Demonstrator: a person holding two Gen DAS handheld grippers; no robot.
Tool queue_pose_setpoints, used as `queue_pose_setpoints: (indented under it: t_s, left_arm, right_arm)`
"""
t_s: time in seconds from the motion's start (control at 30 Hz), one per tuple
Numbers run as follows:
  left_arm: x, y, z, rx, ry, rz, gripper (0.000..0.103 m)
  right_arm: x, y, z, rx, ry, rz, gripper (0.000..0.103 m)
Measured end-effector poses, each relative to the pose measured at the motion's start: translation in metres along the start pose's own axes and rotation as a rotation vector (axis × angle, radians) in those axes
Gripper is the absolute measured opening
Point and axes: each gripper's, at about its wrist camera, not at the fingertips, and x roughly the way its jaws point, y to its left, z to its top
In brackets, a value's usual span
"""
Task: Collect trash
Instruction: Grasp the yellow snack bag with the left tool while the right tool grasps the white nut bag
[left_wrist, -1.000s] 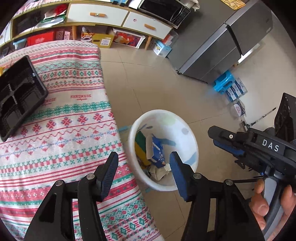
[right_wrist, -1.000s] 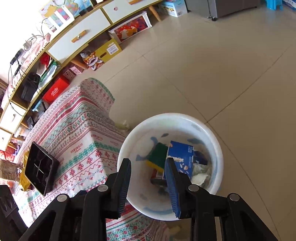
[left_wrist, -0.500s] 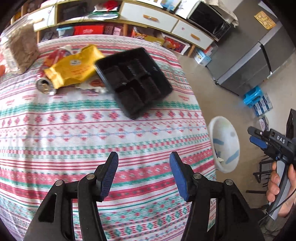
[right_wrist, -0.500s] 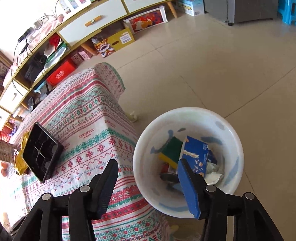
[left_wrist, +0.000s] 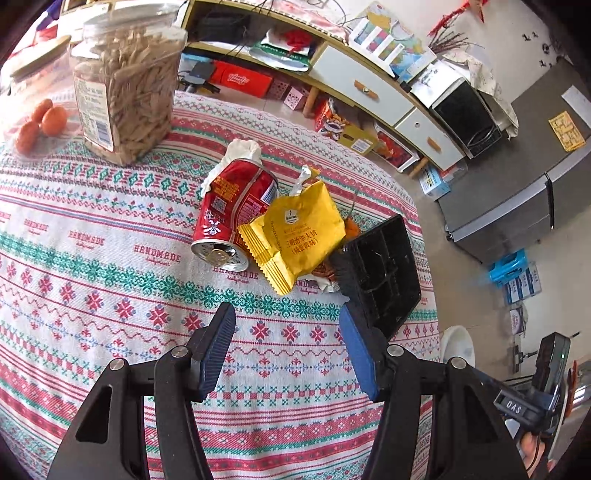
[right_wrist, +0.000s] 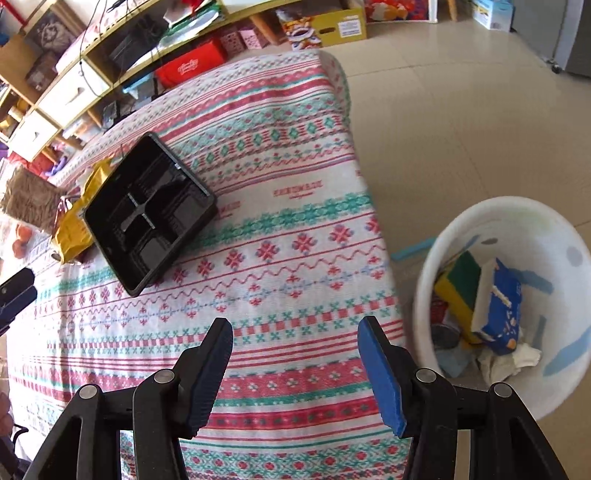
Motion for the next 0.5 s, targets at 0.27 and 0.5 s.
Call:
queue_pose_setpoints:
  t_s: [0.27,0.5]
  left_arm:
    - [0.026,0.009,0.019,-0.110,-0.025,-0.072,0.059]
    - [0.049,0.019,0.025,-0.139,0.017,-0.071,0.017]
  right_arm:
    - [0.027,0.045,0.000,-0.090,0.012,0.007,0.061]
    - [0.060,0.092,-0.004,-0.125,0.062,0.193,0.061]
